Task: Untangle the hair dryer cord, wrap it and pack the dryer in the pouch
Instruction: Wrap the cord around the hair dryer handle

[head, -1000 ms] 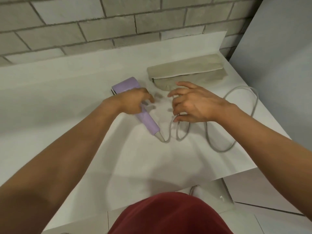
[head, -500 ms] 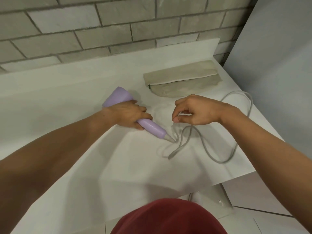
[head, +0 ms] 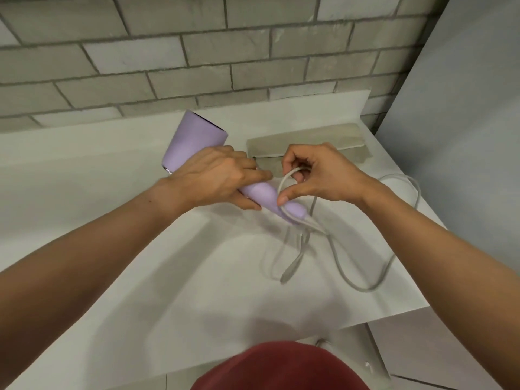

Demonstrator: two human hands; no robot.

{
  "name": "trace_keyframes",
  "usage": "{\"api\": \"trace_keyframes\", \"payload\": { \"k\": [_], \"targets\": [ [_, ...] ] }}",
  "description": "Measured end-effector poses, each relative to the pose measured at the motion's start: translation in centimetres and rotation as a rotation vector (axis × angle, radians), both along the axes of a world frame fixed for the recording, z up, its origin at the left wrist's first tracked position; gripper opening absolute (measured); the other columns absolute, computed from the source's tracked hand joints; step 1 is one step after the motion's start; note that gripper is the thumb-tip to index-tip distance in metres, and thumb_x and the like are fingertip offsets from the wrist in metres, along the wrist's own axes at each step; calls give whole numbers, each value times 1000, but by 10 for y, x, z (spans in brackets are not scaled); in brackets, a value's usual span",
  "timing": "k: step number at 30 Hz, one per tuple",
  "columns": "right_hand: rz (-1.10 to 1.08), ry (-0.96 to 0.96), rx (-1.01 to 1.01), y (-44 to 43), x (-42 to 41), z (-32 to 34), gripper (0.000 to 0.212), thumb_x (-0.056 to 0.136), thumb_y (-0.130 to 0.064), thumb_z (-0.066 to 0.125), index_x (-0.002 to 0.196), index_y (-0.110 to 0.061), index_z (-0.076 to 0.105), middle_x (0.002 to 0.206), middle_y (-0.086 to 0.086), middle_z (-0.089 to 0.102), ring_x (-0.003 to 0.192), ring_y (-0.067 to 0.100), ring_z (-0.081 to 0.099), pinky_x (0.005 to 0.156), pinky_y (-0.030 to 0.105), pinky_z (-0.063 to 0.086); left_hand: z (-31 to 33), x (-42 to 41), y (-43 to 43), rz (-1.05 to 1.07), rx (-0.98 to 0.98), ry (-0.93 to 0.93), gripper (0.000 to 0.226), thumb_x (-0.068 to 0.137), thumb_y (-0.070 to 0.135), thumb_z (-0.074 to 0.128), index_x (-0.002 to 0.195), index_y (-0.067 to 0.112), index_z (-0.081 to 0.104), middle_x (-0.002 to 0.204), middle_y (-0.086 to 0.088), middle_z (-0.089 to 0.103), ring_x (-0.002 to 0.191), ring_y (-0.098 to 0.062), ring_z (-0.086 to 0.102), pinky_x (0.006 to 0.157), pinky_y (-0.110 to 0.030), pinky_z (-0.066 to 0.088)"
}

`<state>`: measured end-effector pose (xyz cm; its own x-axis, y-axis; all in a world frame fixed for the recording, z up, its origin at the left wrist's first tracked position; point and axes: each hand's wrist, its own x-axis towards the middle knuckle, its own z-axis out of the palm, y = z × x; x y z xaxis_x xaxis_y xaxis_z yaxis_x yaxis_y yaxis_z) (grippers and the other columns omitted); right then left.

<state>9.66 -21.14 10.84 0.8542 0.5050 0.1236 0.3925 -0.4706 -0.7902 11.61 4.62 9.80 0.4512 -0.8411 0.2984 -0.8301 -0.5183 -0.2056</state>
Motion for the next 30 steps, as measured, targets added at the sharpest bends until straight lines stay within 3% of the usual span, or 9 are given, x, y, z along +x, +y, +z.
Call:
{"api": "trace_keyframes", "payload": {
  "k": [2, 5, 9, 12, 17, 21, 25, 28, 30],
  "targets": [
    [-19, 94, 101, -5, 2, 0, 45, 62, -24, 99, 87, -9, 65, 66, 2, 48, 62, 12, 43, 59, 26, 38, 9, -7, -2, 6, -40, -39, 50, 90, 64, 55, 115, 23, 70, 74, 0, 58, 62, -29, 57, 53, -34, 43],
    [67, 190, 215, -11, 2, 8, 35, 69, -24, 91, 91, -6, 70, 72, 0, 60, 67, 9, 52, 65, 21, 45, 18, -15, -6, 10, -53, -138, 43, 93, 56, 62, 118, 22, 69, 76, -2, 60, 60, -31, 57, 52, -34, 42],
    [153, 253, 319, -18, 2, 16, 15, 84, -25, 86, 92, -16, 77, 88, 0, 74, 82, 12, 64, 76, 25, 52, 34, -26, -16, 40, -63, -170, 41, 92, 41, 71, 125, 19, 67, 81, -4, 63, 60, -32, 59, 47, -34, 45],
    [168, 308, 419, -25, 3, 23, 25, 80, -39, 88, 93, -20, 79, 91, 2, 75, 87, 21, 64, 78, 31, 52, 43, -34, -23, 77, -111, -173, 54, 82, 34, 84, 128, 14, 66, 81, -5, 69, 59, -31, 61, 50, -31, 44],
    [75, 271, 480, -33, 2, 26, 19, 79, -12, 83, 87, -20, 69, 78, 6, 70, 72, 20, 62, 67, 31, 47, 50, -36, -31, 64, -63, -250, 64, 99, 40, 57, 156, 28, 30, 83, -3, 66, 61, -31, 54, 53, -33, 36],
    [-91, 195, 524, -38, -1, 20, 32, 71, -29, 93, 81, -17, 65, 68, 6, 66, 64, 19, 56, 54, 25, 41, 47, -35, -32, 62, 32, -257, 73, 103, 36, 47, 162, 41, 4, 102, 1, 69, 64, -29, 53, 53, -35, 38],
    [-177, 210, 536, -39, -5, 10, 39, 61, -51, 96, 76, -27, 69, 69, 1, 70, 67, 19, 59, 59, 26, 46, 44, -31, -34, 29, 38, -225, 77, 101, 31, 53, 161, 40, 6, 97, -5, 66, 65, -32, 55, 53, -40, 48],
    [-165, 279, 606, -36, -7, -2, 15, 77, -28, 88, 76, -27, 73, 73, -3, 70, 65, 10, 62, 61, 22, 50, 46, -30, -37, 38, 19, -208, 78, 94, 26, 65, 157, 38, 20, 96, -7, 65, 65, -33, 56, 53, -42, 51],
    [-175, 353, 621, -37, -10, -11, 17, 91, -10, 67, 83, -24, 73, 70, -2, 65, 61, 16, 54, 57, 28, 43, 50, -29, -39, 65, 2, -189, 78, 92, 26, 67, 155, 39, 24, 95, -7, 64, 65, -35, 57, 52, -42, 50]
  ]
}}
